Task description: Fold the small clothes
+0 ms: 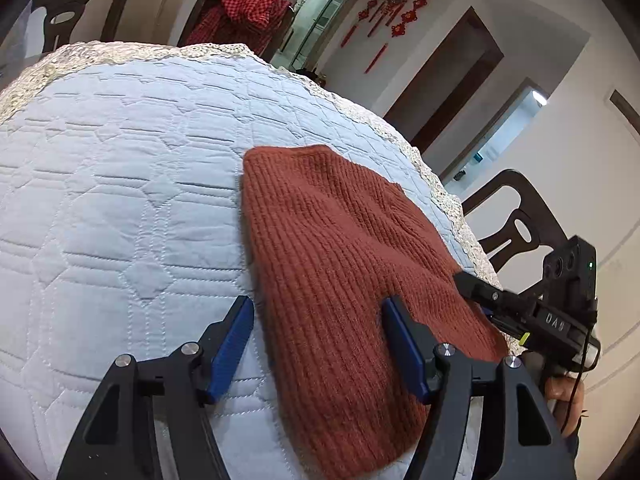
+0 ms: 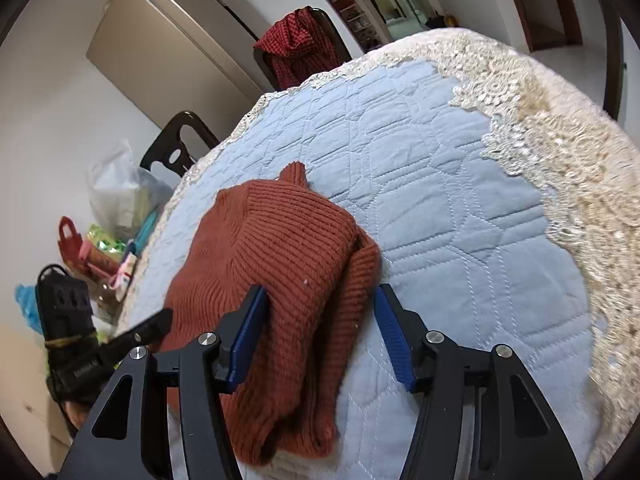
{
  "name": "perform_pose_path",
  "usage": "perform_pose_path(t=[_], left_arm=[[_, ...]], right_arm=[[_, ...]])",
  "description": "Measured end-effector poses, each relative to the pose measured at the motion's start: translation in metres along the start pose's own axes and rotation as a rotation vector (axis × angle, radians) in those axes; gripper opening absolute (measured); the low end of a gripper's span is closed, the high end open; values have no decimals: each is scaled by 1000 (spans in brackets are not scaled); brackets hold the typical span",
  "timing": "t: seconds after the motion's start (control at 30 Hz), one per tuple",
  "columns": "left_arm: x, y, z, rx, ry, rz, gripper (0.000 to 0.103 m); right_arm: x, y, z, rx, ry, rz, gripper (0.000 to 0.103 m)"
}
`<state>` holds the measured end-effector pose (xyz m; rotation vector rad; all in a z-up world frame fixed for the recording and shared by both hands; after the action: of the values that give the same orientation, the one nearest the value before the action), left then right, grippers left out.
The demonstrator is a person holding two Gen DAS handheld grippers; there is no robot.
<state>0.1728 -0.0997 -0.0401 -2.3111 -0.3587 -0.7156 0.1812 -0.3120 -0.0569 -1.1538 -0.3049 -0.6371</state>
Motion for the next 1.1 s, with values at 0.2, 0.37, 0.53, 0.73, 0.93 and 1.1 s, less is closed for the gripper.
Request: perform_pose_path(t=[0.2,0.37,0.53,0.73,0.93,1.1], left_arm=[[-6,-1,-4,-13,2,4,69],[-5,6,-7,0,24,18,69],[-4,15,-14,52,68,31,71],[-3,13,-24,107,115,36,52],[-2,0,-43,162,200,7,39],[0,-17,-52,148,225,-21,38]], right_arm=[[-6,-4,0,56,15,24,57],[-11,-6,-1,95,23,40,53],[-7,0,0,84,12,42,41],[-8,-2,2,104,16,39,26],[-8,-24,16,90,-28,-16,21],[-9,-44,31,106,-63,-51,20]])
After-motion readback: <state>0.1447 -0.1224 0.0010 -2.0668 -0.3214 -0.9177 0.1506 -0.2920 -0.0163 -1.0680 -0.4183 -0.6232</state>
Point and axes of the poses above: each gripper's, at about its wrist camera, not at the fingertips, and y roughly the way its jaws point, z to its left, x to its top, the point moved 6 cm from there along y, roughly the way its jaws point, and after that the axes turned 14 degrees about -x, right-handed, at the moved point
